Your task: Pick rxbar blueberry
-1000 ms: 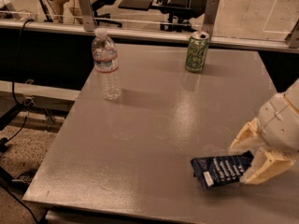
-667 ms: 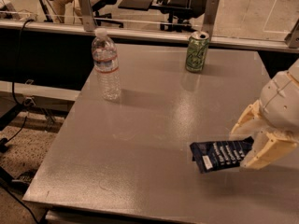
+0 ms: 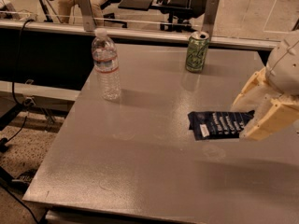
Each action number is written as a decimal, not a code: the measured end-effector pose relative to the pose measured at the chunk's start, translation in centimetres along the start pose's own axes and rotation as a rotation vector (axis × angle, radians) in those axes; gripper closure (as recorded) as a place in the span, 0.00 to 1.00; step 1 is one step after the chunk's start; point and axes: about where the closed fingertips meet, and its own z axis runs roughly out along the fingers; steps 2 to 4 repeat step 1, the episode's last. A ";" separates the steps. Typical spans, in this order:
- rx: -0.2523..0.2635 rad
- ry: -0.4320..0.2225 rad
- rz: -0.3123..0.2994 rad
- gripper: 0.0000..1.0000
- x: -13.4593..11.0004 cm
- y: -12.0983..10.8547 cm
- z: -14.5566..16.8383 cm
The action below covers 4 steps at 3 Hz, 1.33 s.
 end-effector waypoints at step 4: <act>0.002 -0.001 0.001 1.00 0.0 0.0 -0.1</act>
Offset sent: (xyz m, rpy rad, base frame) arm 0.0000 0.0000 0.0000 0.0000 0.0000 0.0000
